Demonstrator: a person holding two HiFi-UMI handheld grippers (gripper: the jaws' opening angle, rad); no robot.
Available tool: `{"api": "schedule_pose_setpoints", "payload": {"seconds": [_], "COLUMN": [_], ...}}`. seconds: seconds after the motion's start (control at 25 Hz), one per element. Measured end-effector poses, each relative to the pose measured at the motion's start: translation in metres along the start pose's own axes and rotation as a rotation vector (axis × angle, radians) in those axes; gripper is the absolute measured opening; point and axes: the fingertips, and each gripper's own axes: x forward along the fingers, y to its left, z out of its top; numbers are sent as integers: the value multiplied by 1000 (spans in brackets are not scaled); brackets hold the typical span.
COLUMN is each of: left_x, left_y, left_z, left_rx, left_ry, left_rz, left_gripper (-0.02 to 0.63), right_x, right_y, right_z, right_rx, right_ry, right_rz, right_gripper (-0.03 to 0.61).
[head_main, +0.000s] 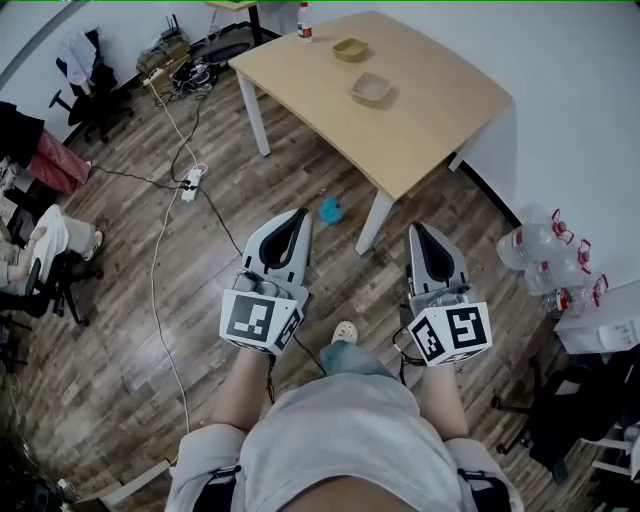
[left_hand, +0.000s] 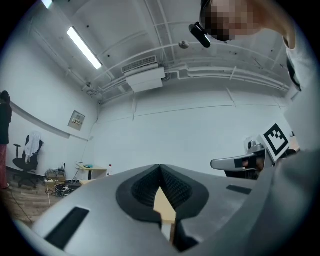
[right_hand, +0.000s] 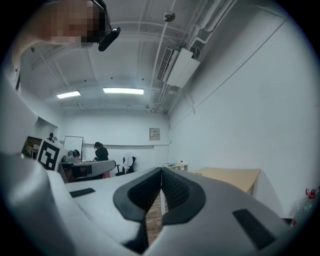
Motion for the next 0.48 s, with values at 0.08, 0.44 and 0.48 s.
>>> {"api": "schedule_pose_setpoints", "payload": {"seconds": [0.08, 0.44, 0.48], "left_x": [21, 103, 108], "left_y": [3, -4, -5], "left_z": [0, -4, -7], "left_rx": [-1, -1, -5], "left_ry": [-4, -36, -32], "left_rz": [-3, -4, 1], "left_gripper": [15, 15, 15], "right_x": [14, 55, 58], "right_y": [-13, -75, -80], "right_z": [1, -1, -2], "right_rx": [0, -2, 3], "right_ry": [0, -2, 1], "right_rz": [2, 15, 14], "right_gripper": [11, 11, 11]}}
